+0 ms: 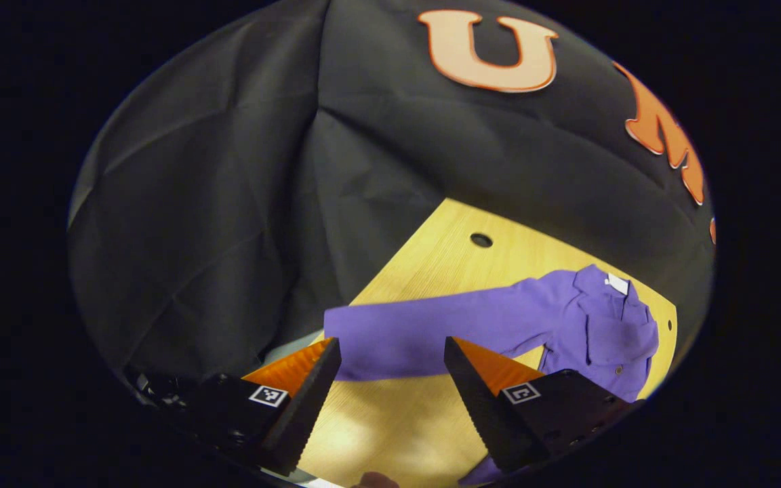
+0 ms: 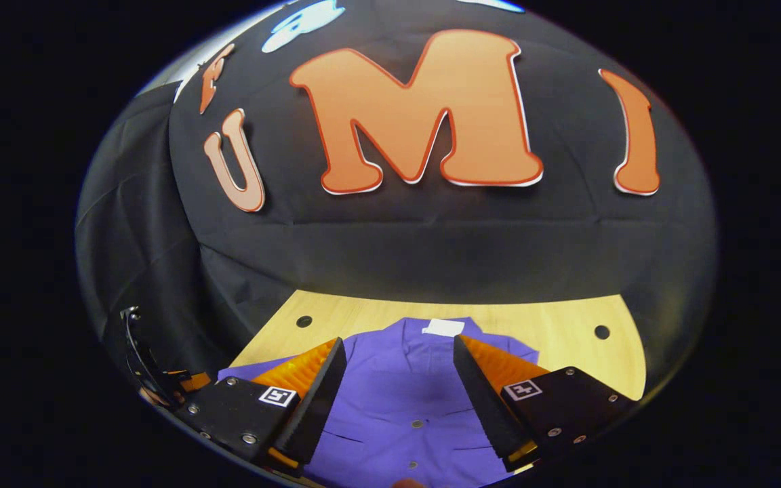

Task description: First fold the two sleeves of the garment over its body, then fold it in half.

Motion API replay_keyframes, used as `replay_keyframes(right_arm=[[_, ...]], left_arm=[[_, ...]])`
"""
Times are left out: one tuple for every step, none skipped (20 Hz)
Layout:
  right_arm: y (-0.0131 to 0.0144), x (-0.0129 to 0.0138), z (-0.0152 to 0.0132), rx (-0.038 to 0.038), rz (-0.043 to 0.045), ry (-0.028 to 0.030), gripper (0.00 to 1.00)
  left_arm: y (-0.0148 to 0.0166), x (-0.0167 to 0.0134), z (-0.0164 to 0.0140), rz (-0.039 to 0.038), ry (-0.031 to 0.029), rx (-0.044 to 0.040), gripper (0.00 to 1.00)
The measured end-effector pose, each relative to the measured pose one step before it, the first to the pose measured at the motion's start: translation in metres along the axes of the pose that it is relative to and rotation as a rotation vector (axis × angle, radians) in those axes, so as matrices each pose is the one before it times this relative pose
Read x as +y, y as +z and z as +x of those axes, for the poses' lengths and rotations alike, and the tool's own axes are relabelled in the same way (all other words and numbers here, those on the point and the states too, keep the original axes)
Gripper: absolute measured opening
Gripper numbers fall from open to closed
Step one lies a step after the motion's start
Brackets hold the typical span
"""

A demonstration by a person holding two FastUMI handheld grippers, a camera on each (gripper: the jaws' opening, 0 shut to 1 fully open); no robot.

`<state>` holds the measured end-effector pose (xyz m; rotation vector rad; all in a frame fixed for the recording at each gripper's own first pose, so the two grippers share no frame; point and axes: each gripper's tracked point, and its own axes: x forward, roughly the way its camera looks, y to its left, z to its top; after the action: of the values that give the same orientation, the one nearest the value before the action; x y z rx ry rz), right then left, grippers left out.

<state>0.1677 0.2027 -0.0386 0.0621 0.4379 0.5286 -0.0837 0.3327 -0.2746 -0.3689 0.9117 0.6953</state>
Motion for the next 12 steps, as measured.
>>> replay_keyframes(right_arm=[[-0.00123, -0.00113, -0.00887, -0.02170, -0.00380, -0.00233, 0.95], [-0.00156, -0.00203, -0.00940, -0.02145, -0.00364, -0.00658, 0.95], [-0.00272, -0.00430, -0.00861, -0.00934, -0.00762, -0.01535, 0.95], [-0.00185, -0.00515, -0.00635, -0.01401, -0.00845, -0.01966, 0.94], [-0.00251, -0.00471, -0.00753, -0.00758, -0.01168, -0.02349, 0.95], [-0.00239, -0.00265, -0.00714, -0.01417, -0.01227, -0.01983, 0.95], [-0.00192, -0.00334, -0.00682, -0.00688, -0.00821, -0.02305, 0.95], [-0.00249, -0.00222, -0.00673, -0.00638, -0.00387, -0.01580, 0.95], [-0.00295, -0.00258, -0.00516, -0.00187, 0.00209, -0.01745, 0.95], [-0.00331, -0.00103, -0.00607, 0.00097, 0.00553, -0.01127, 0.95], [-0.00296, -0.00142, -0.00501, 0.00025, 0.00701, -0.01384, 0.95], [-0.00337, -0.00300, -0.00312, 0.00216, 0.00712, -0.01154, 0.95]], left_arm=[[-0.00525, 0.00288, 0.01036, -0.02571, -0.00352, 0.05156, 0.99], [-0.00408, 0.00472, 0.00692, -0.01773, 0.00124, 0.04215, 0.99], [-0.00868, 0.00652, 0.00990, -0.00576, 0.01138, 0.03957, 0.99], [-0.00143, 0.00321, 0.00863, 0.00464, 0.01315, 0.02810, 0.99], [-0.00338, -0.00055, 0.01018, 0.00974, 0.01367, 0.03284, 0.99], [-0.00058, -0.00003, 0.01290, 0.01217, 0.00985, 0.02981, 0.99], [-0.00171, -0.00328, 0.00791, 0.00577, 0.00854, 0.04118, 0.99], [-0.00169, -0.00727, 0.00812, 0.00177, -0.00297, 0.03791, 0.99], [0.00018, -0.00591, 0.00901, 0.00493, -0.01952, 0.03842, 0.99], [0.00063, -0.00190, 0.00958, 0.00757, -0.01515, 0.02776, 0.99], [-0.00060, 0.00597, 0.00845, 0.00832, 0.00628, 0.03551, 0.99], [0.00081, -0.00107, 0.00368, 0.00483, 0.00029, 0.02731, 0.99]])
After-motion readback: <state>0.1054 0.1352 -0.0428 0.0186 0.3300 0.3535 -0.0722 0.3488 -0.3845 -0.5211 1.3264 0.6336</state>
